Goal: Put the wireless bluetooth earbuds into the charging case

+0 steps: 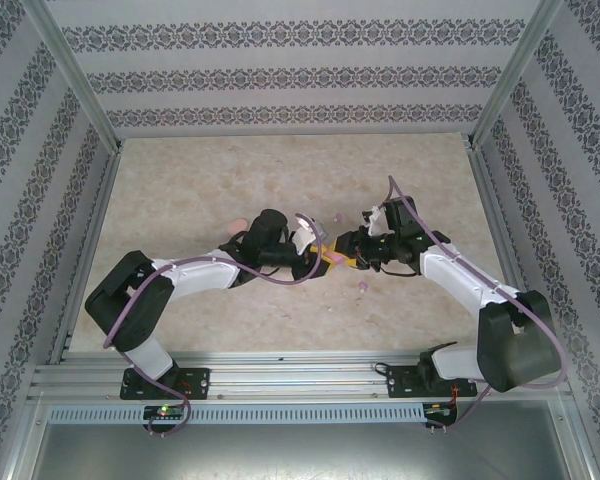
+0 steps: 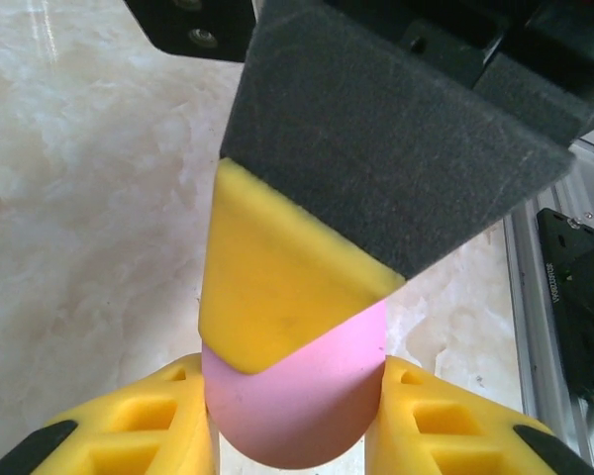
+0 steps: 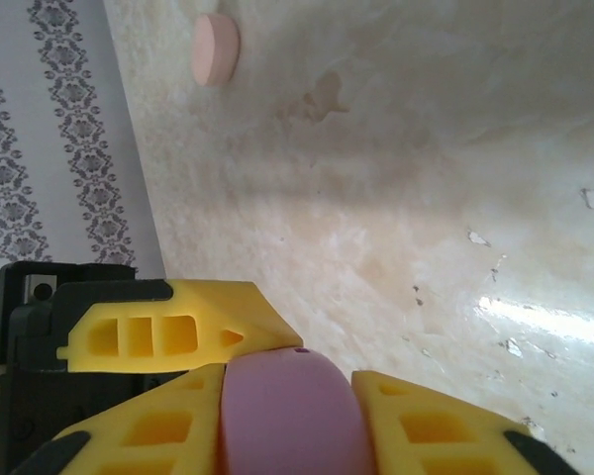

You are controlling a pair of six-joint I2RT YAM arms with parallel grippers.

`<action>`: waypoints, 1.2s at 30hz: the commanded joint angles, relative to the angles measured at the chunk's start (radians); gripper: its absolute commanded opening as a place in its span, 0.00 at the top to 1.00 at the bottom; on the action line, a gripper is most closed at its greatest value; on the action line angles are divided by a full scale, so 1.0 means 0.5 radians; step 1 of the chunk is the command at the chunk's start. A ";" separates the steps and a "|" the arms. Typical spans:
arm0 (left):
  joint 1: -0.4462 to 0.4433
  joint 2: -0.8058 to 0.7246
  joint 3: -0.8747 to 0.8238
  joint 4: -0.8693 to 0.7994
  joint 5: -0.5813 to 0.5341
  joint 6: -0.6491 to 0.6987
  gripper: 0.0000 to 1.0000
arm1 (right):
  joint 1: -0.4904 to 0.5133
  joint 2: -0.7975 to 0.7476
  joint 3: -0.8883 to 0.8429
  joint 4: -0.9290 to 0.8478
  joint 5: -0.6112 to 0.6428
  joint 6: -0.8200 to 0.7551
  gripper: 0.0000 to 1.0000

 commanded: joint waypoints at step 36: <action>0.501 -1.269 -0.482 0.198 0.096 -0.198 0.27 | 0.638 0.020 0.370 1.145 0.181 1.338 0.82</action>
